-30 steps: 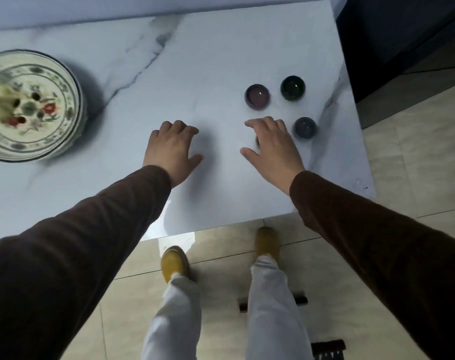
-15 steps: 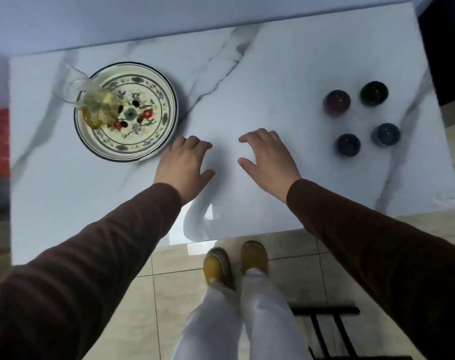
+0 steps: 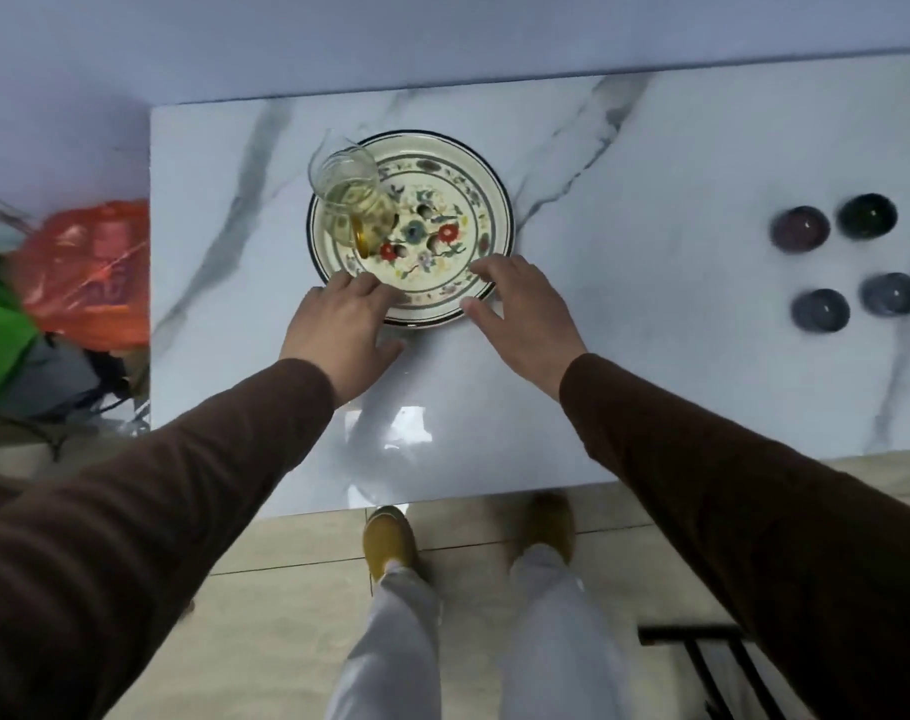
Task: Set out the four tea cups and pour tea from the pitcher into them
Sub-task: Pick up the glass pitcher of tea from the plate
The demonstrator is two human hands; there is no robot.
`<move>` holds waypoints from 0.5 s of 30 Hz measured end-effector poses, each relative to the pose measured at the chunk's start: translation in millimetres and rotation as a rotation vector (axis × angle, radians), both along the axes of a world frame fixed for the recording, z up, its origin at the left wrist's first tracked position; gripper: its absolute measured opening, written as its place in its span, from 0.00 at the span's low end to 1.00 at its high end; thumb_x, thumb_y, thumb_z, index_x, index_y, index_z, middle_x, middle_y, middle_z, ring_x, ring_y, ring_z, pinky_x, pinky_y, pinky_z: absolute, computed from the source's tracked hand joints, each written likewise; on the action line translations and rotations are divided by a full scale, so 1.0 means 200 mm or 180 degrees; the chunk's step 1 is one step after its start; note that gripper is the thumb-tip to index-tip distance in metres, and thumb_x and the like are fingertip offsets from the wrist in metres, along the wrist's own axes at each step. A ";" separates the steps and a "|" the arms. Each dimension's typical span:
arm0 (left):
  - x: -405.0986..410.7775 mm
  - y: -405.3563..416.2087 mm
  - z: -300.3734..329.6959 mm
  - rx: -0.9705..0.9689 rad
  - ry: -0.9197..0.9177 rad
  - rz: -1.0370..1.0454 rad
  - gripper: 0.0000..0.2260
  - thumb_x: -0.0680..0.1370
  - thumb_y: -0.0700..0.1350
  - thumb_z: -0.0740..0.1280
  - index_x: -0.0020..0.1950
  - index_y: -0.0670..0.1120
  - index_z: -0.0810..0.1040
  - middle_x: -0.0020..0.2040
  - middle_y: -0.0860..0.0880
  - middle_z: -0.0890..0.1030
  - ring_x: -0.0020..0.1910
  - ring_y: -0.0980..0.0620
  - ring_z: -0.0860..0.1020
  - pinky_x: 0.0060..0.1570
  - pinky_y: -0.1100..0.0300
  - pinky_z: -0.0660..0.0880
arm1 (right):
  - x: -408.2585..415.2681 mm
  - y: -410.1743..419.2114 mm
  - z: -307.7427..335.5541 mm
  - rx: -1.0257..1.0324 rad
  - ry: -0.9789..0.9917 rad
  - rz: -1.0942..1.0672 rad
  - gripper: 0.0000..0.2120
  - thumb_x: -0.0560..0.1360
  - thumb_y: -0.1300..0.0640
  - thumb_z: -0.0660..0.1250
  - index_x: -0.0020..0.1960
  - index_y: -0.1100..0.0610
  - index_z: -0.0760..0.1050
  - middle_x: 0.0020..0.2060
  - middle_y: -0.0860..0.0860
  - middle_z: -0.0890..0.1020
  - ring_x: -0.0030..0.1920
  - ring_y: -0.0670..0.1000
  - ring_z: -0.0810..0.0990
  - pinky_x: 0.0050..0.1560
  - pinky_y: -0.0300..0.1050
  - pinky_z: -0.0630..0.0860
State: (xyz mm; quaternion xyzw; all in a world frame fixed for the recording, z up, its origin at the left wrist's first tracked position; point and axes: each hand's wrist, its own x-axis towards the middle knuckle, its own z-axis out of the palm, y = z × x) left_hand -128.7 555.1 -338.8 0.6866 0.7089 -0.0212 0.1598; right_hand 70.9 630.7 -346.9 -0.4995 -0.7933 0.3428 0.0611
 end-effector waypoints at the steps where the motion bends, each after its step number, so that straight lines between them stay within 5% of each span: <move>1: -0.05 0.00 0.00 0.0001 -0.0006 -0.0003 0.21 0.72 0.53 0.68 0.64 0.50 0.75 0.58 0.47 0.78 0.58 0.42 0.72 0.53 0.50 0.69 | -0.05 -0.01 0.00 -0.0038 0.0076 -0.0074 0.18 0.79 0.50 0.63 0.66 0.55 0.71 0.60 0.52 0.76 0.60 0.52 0.74 0.58 0.47 0.72; 15: -0.49 0.25 -0.10 0.0008 0.0153 0.0239 0.15 0.72 0.53 0.69 0.57 0.49 0.79 0.53 0.44 0.79 0.55 0.39 0.73 0.52 0.48 0.71 | -0.59 0.09 -0.13 -0.0824 0.1004 -0.0770 0.16 0.79 0.51 0.64 0.64 0.57 0.73 0.61 0.53 0.75 0.59 0.51 0.76 0.62 0.52 0.74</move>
